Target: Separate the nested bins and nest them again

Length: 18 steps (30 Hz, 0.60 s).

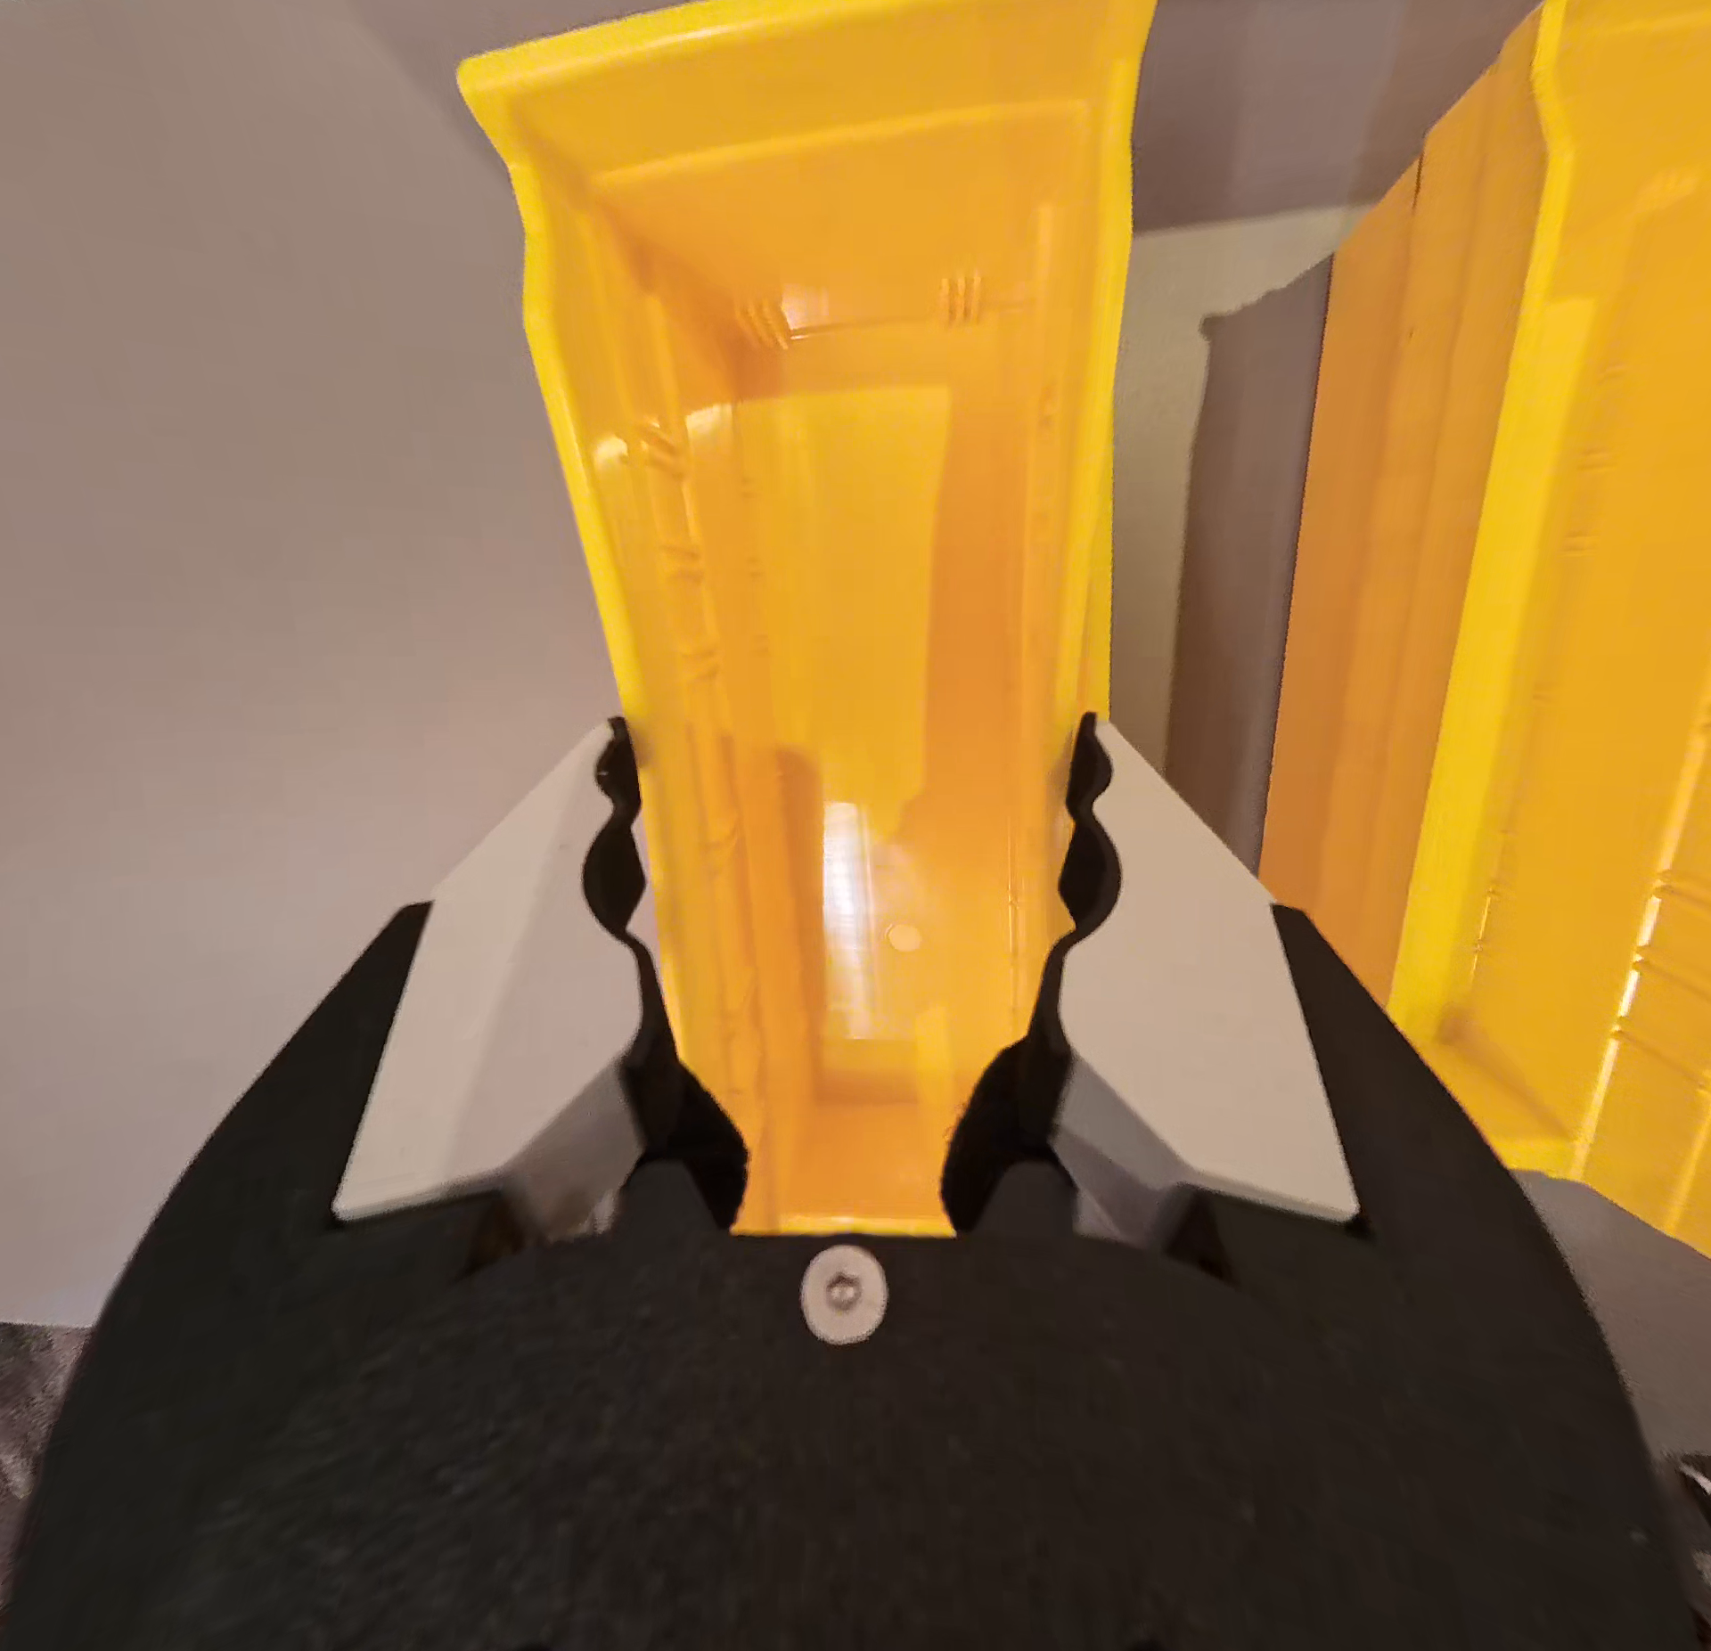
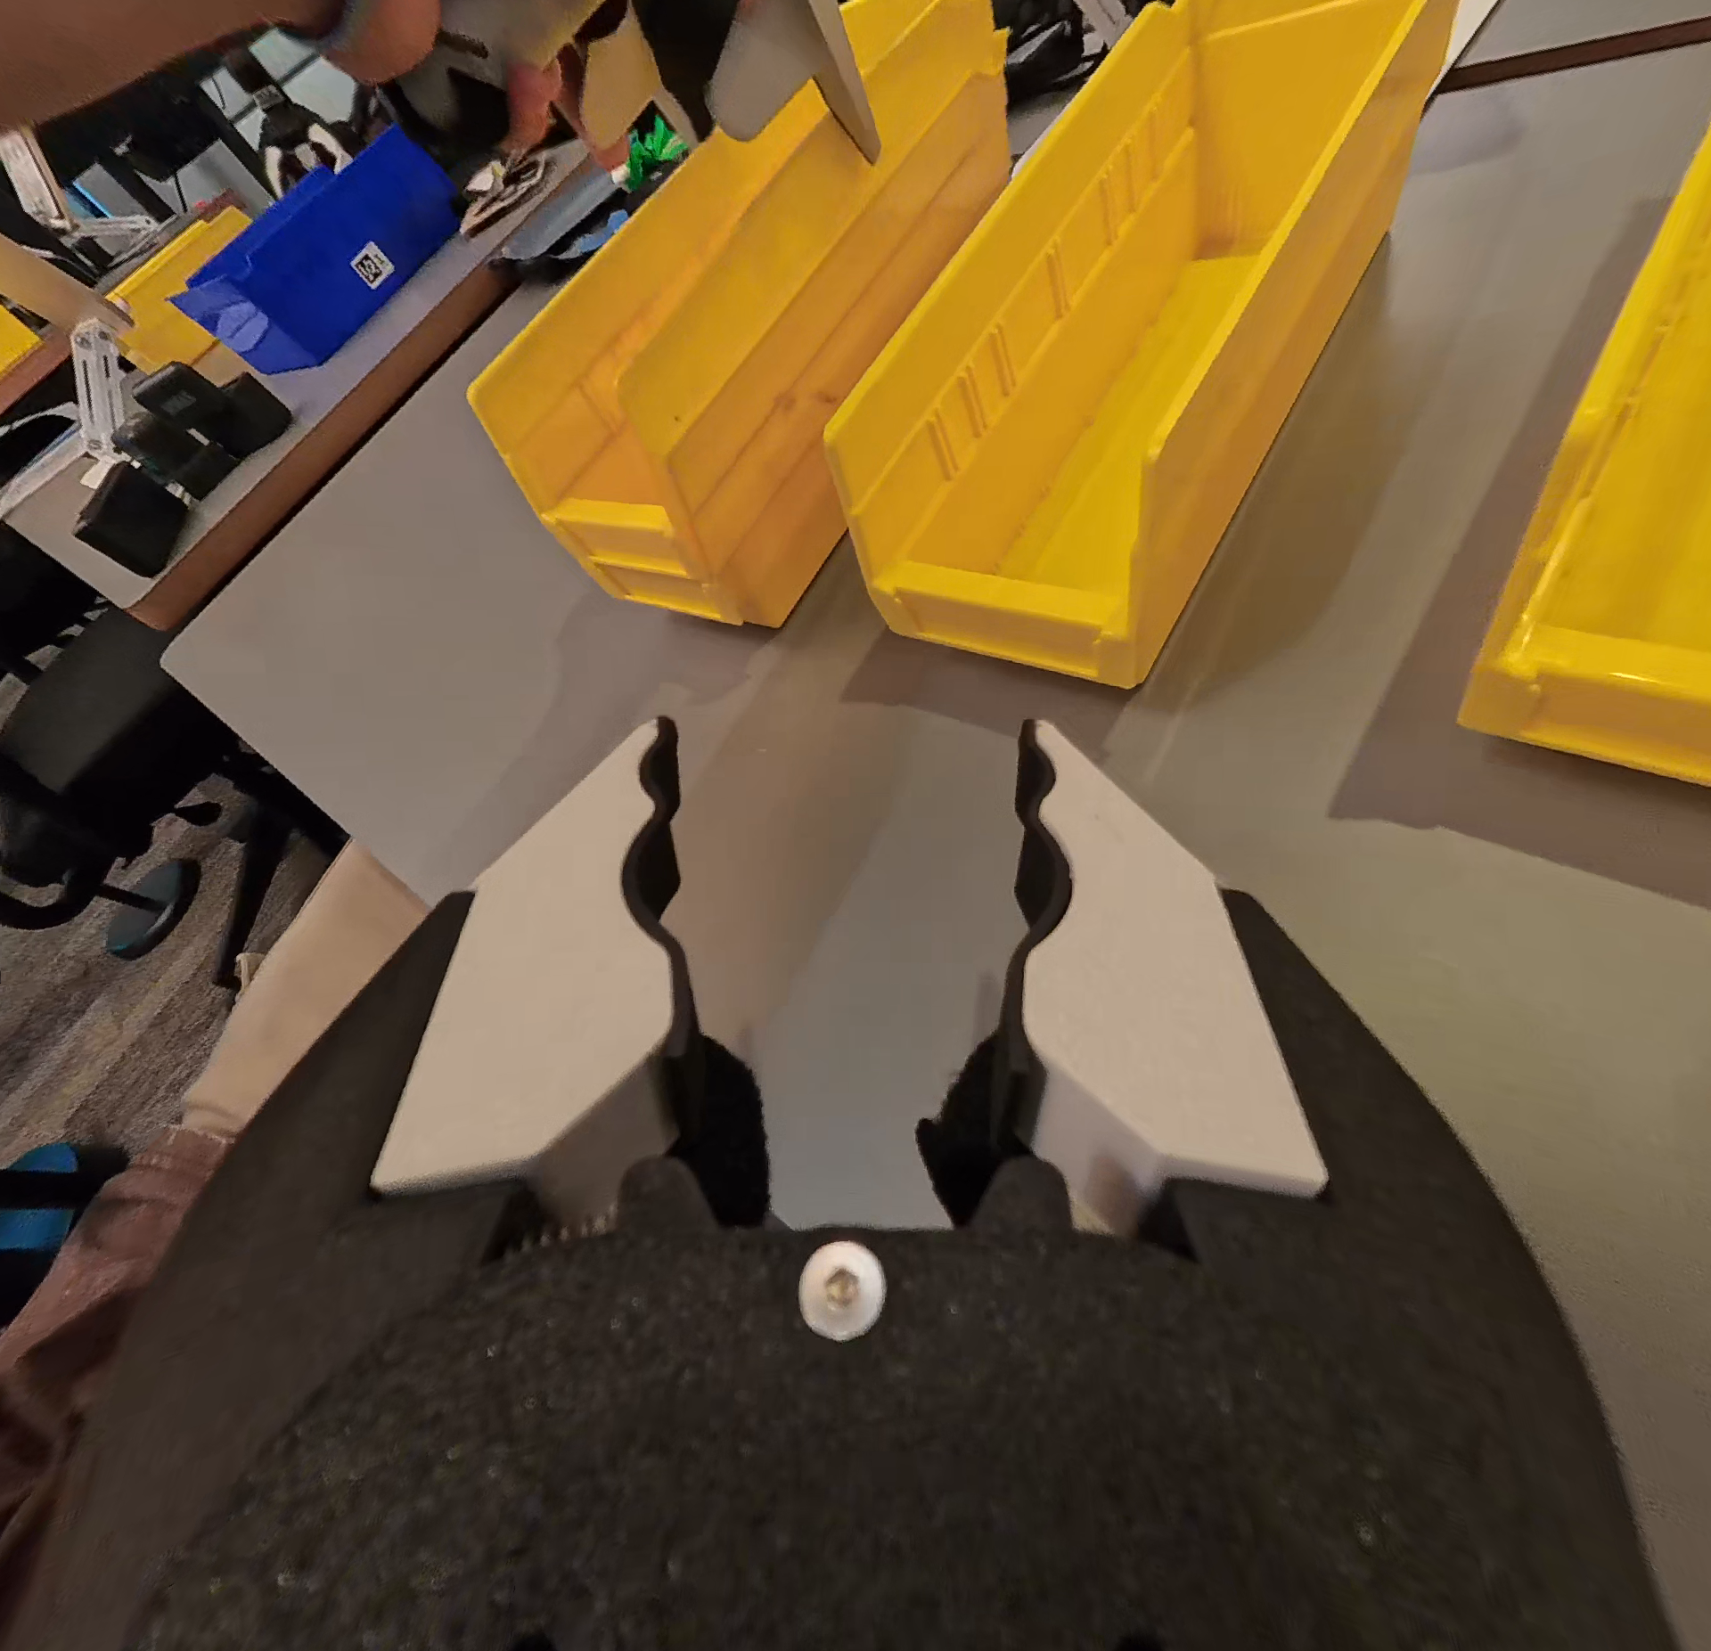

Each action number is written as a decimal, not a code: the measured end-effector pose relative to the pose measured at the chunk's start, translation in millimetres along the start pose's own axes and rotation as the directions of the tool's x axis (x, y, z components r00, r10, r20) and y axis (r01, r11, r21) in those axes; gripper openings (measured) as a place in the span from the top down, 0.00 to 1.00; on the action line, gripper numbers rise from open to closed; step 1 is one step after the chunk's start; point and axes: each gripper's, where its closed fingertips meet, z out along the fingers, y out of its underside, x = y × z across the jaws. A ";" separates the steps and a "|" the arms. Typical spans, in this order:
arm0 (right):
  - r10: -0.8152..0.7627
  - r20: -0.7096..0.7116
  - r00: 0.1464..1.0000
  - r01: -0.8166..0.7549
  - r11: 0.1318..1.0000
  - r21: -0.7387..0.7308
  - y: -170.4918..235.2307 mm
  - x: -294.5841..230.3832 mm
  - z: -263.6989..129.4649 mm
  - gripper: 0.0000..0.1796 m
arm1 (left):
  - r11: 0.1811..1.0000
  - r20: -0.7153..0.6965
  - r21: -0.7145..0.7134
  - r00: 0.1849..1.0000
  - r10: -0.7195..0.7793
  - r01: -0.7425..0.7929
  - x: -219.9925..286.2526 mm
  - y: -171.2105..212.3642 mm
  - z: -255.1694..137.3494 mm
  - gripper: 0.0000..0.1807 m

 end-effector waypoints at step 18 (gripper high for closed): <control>0.014 0.028 0.999 -0.013 1.000 -0.028 5.9 -6.7 5.8 0.59 | 0.996 -0.057 -0.056 0.996 0.065 -0.069 0.9 11.2 -42.5 0.54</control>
